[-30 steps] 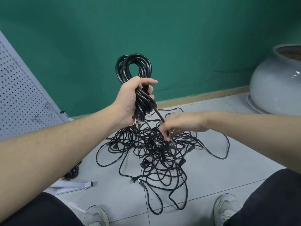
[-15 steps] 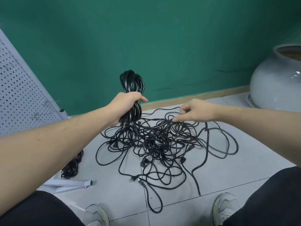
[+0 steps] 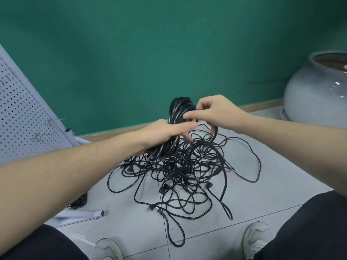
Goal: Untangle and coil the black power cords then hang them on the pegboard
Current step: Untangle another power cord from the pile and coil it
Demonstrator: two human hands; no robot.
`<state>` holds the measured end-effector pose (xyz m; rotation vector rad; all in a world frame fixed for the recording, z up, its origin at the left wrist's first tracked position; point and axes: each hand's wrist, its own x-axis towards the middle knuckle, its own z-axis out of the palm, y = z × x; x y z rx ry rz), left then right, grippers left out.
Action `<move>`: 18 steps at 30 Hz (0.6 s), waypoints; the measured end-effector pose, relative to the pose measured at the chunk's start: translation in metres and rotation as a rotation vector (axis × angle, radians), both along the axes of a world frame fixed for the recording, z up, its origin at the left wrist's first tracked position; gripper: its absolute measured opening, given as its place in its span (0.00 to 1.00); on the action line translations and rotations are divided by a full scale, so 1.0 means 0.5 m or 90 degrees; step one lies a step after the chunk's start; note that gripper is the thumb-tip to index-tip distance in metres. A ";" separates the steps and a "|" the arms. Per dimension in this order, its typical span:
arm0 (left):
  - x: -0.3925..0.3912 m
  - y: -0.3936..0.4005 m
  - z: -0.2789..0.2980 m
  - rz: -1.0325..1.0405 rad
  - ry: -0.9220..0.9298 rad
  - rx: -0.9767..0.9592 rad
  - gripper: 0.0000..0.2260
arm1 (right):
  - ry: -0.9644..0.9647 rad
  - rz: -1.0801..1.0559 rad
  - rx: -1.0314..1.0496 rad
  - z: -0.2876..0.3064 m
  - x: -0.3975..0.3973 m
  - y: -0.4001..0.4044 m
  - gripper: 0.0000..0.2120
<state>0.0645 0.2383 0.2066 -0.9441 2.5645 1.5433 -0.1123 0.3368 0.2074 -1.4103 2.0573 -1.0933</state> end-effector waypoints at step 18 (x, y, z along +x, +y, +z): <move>0.003 -0.004 -0.021 0.001 0.144 0.190 0.24 | -0.486 -0.021 -0.209 0.012 0.059 -0.035 0.05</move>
